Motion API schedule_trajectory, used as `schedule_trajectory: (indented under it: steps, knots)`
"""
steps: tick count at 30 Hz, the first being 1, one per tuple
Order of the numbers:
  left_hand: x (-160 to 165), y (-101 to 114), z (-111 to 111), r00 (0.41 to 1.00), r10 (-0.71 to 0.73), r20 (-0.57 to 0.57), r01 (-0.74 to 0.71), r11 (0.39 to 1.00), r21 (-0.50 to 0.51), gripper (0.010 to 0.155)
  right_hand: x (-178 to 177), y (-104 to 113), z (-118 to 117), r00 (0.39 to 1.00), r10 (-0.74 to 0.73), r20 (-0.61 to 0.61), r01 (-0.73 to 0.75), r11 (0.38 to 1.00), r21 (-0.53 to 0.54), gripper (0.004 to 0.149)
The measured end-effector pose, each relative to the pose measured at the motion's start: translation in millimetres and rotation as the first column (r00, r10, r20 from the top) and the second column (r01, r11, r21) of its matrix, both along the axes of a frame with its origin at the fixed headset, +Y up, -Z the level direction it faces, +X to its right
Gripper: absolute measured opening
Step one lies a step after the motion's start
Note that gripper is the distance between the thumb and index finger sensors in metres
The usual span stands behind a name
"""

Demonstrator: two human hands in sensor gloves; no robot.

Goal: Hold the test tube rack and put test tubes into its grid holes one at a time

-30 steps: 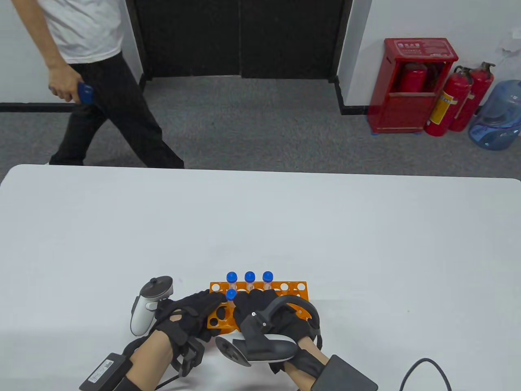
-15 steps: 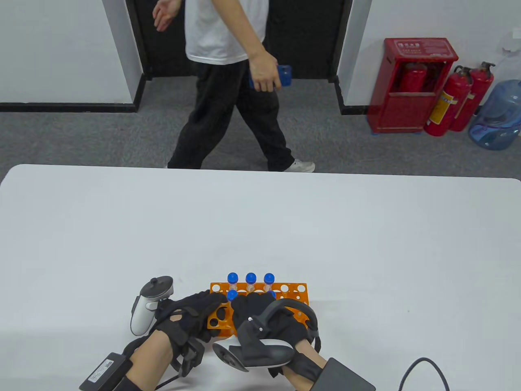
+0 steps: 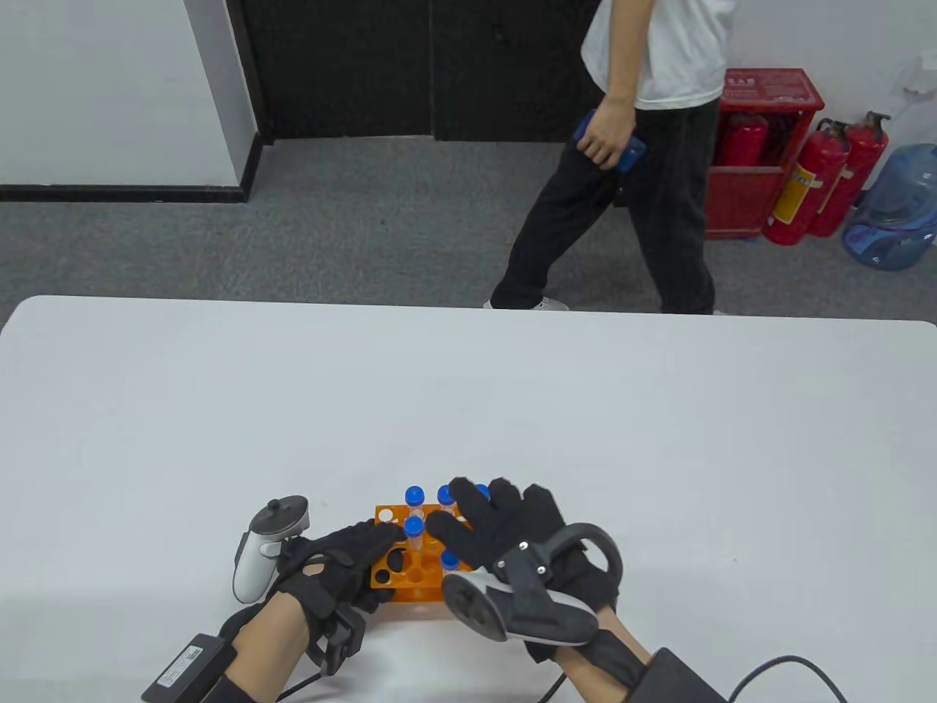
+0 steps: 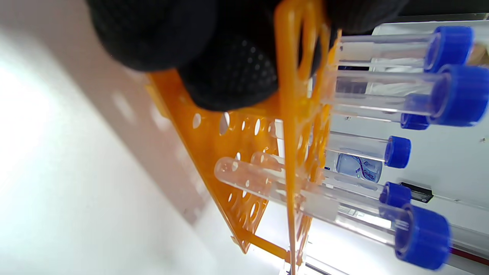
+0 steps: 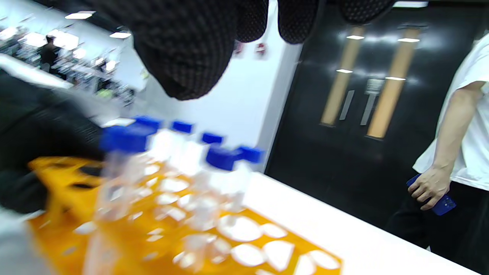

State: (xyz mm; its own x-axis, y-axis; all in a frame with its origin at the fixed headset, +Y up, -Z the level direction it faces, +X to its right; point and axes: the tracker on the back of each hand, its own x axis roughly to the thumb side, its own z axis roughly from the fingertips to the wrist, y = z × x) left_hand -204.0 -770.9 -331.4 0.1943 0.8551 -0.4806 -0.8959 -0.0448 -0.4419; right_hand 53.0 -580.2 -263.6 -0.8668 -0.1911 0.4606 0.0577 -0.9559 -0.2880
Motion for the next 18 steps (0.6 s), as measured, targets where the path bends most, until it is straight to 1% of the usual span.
schedule_trajectory:
  steps: [3, 7, 9, 12, 13, 14, 15, 18]
  knots:
    - [0, 0, 0, 1.0, 0.002, 0.002, -0.002, 1.0, 0.001, 0.042, 38, 5, -15, 0.982, -0.163, 0.1, 0.167, 0.985, -0.036, 0.078]
    - [0, 0, 0, 1.0, 0.003, 0.004, -0.003, 1.0, 0.001, 0.042, 82, -6, -32, 0.922, -0.324, 0.214, 0.347, 0.935, -0.079, 0.085]
    - [-1, 0, 0, 1.0, 0.002, 0.001, -0.002, 1.0, 0.001, 0.042, 107, -19, -40, 0.872, -0.396, 0.287, 0.435, 0.896, -0.086, 0.088]
    - [-1, 0, 0, 1.0, 0.005, -0.001, -0.005, 1.0, 0.0, 0.042, 138, -40, -49, 0.809, -0.452, 0.376, 0.517, 0.851, -0.089, 0.091]
    - [-1, 0, 0, 1.0, 0.006, -0.002, -0.006, 1.0, 0.0, 0.042, 153, -54, -53, 0.772, -0.47, 0.427, 0.554, 0.827, -0.091, 0.09]
    - [-1, 0, 0, 1.0, 0.006, -0.003, -0.006, 1.0, 0.001, 0.042, 157, -58, -55, 0.762, -0.477, 0.438, 0.566, 0.819, -0.093, 0.09]
    - [-1, 0, 0, 1.0, 0.007, -0.003, -0.007, 1.0, 0.001, 0.042, 169, -69, -57, 0.727, -0.498, 0.473, 0.605, 0.79, -0.099, 0.09]
    - [-1, 0, 0, 1.0, 0.01, -0.003, -0.01, 1.0, 0.0, 0.042, 190, -95, -62, 0.67, -0.48, 0.566, 0.644, 0.756, -0.121, 0.086]
